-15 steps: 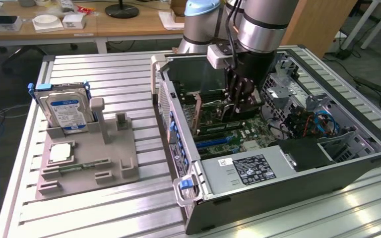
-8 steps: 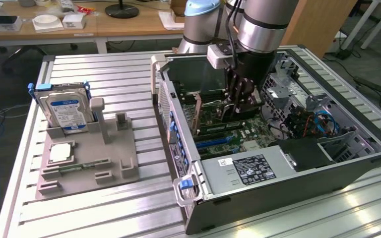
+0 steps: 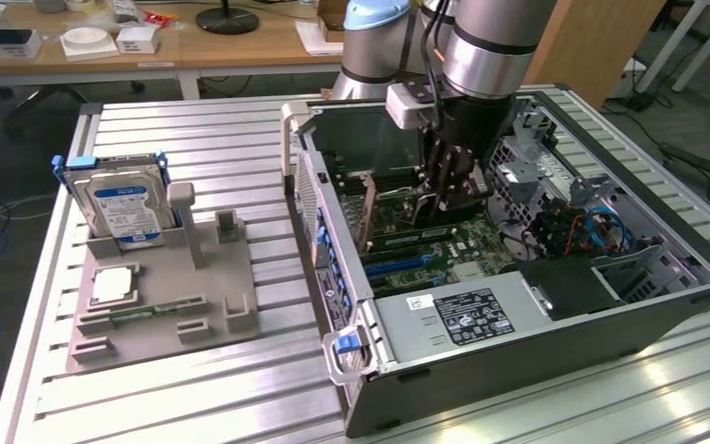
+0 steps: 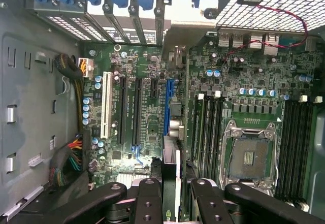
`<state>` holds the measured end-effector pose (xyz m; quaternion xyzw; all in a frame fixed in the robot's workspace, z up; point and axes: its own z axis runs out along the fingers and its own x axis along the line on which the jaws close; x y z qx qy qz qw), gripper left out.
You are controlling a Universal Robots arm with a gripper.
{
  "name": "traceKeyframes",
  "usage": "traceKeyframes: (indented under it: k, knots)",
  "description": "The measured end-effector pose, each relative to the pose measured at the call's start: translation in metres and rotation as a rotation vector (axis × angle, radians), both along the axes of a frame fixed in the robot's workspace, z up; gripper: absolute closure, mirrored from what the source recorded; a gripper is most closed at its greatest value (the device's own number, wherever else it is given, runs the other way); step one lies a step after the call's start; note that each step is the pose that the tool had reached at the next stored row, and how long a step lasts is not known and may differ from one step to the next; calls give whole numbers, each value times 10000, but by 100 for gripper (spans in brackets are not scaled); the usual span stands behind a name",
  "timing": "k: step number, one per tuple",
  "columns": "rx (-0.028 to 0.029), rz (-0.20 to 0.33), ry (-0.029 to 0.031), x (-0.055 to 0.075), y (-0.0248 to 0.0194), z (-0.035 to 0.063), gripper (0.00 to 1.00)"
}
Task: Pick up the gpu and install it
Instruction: 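Insert the gpu into the slot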
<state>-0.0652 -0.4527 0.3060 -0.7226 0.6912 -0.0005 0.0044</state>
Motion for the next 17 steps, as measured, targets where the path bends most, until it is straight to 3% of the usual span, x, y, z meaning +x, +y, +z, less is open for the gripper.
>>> traceKeyframes:
  k: [17]
  knots:
    - [25, 61, 0, 0, 0, 0, 73]
